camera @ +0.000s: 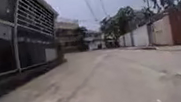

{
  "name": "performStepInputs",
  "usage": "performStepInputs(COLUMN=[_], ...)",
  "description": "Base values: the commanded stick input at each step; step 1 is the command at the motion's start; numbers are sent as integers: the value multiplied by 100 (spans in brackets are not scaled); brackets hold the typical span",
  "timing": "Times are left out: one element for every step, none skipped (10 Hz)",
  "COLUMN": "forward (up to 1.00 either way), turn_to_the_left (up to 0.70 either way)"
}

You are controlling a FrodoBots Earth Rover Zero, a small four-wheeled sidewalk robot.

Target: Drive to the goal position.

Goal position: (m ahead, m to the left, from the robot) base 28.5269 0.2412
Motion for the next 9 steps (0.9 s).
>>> performStepInputs(forward=[100,100,100,100,100,100,100,100,100], turn_to_the_left=[0,0,0,0,0,0,0,0,0])
